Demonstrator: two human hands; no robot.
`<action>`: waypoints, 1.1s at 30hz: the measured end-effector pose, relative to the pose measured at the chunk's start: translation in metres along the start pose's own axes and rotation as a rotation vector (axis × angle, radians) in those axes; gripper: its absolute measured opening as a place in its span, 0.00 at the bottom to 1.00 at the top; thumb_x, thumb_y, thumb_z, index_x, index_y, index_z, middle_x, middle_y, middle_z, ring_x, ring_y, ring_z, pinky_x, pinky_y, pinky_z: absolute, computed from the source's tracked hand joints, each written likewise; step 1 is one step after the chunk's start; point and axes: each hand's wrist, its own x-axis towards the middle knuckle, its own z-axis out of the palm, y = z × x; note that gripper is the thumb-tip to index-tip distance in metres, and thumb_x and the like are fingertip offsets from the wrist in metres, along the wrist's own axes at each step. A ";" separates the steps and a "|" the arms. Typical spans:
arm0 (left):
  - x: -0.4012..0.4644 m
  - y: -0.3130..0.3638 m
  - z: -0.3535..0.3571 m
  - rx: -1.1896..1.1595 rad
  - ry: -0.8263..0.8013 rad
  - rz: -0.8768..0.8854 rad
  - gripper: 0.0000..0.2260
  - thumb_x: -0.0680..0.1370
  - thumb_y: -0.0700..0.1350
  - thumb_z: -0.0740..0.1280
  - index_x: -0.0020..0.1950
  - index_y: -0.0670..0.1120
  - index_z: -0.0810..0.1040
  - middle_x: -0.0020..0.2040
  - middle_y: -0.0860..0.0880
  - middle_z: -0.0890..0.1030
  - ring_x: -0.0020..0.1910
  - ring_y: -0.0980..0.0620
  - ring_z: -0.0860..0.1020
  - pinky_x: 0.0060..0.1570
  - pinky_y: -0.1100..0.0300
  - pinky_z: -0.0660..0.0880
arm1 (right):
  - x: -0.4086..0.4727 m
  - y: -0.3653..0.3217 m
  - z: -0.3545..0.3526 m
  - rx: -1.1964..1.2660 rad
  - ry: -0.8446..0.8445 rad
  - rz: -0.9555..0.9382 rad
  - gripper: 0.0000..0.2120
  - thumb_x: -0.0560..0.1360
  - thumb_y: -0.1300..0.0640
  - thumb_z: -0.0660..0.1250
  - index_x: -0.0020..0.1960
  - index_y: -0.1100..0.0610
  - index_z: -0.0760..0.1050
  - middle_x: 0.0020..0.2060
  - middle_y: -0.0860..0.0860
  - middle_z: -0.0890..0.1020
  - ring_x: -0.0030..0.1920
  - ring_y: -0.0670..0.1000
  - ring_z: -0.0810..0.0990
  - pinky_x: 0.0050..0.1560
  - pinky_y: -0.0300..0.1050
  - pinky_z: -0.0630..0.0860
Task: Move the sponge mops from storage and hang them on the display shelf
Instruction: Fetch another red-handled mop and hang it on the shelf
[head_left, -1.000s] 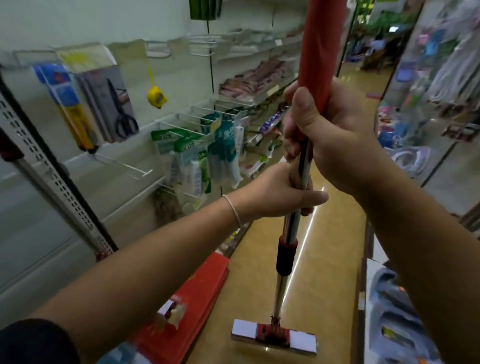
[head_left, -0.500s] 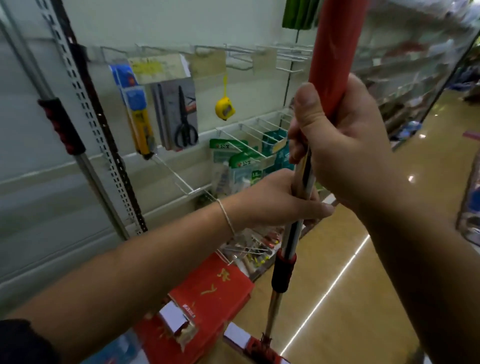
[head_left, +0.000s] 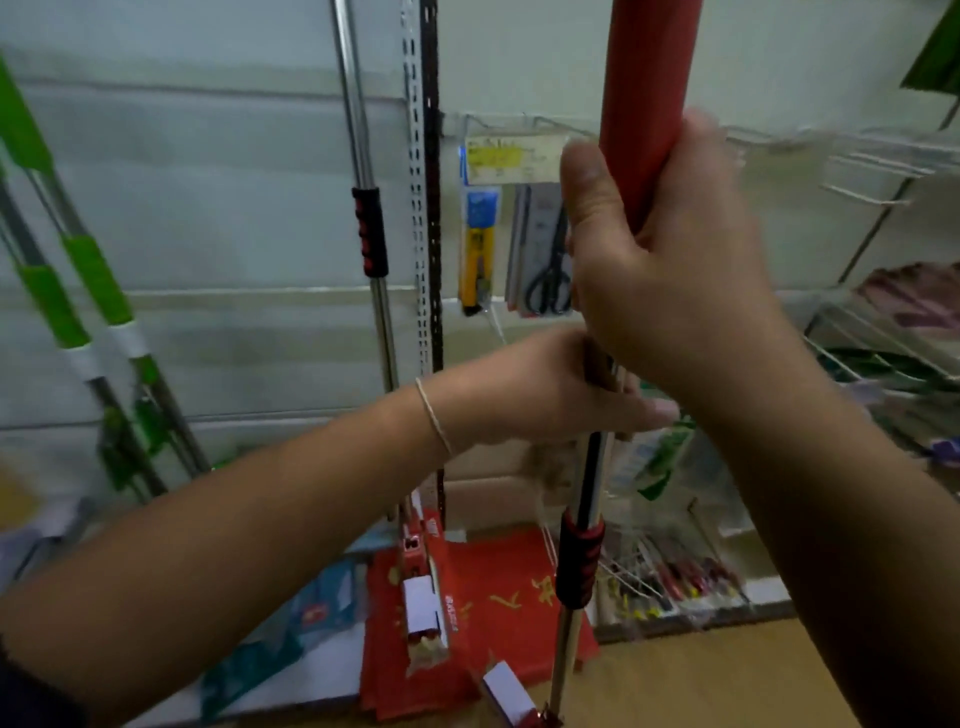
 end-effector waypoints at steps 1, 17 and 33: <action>-0.002 0.005 -0.002 0.002 0.016 -0.025 0.08 0.70 0.57 0.72 0.34 0.55 0.79 0.30 0.57 0.79 0.31 0.60 0.78 0.39 0.59 0.78 | 0.004 -0.003 -0.002 0.012 -0.018 -0.018 0.13 0.81 0.44 0.61 0.54 0.52 0.65 0.35 0.45 0.72 0.34 0.43 0.76 0.32 0.41 0.74; -0.015 0.042 -0.025 0.031 0.278 -0.349 0.04 0.73 0.39 0.71 0.40 0.40 0.82 0.33 0.48 0.84 0.33 0.52 0.83 0.36 0.59 0.79 | 0.033 -0.040 -0.001 0.142 -0.143 -0.186 0.19 0.83 0.45 0.57 0.61 0.61 0.69 0.38 0.47 0.73 0.40 0.49 0.81 0.42 0.45 0.80; -0.073 0.021 -0.075 -0.021 0.189 -0.368 0.18 0.72 0.40 0.72 0.22 0.50 0.77 0.31 0.48 0.83 0.40 0.42 0.85 0.43 0.49 0.83 | 0.017 -0.099 0.050 0.180 -0.159 0.004 0.13 0.82 0.45 0.61 0.55 0.55 0.66 0.39 0.54 0.78 0.38 0.54 0.83 0.35 0.54 0.81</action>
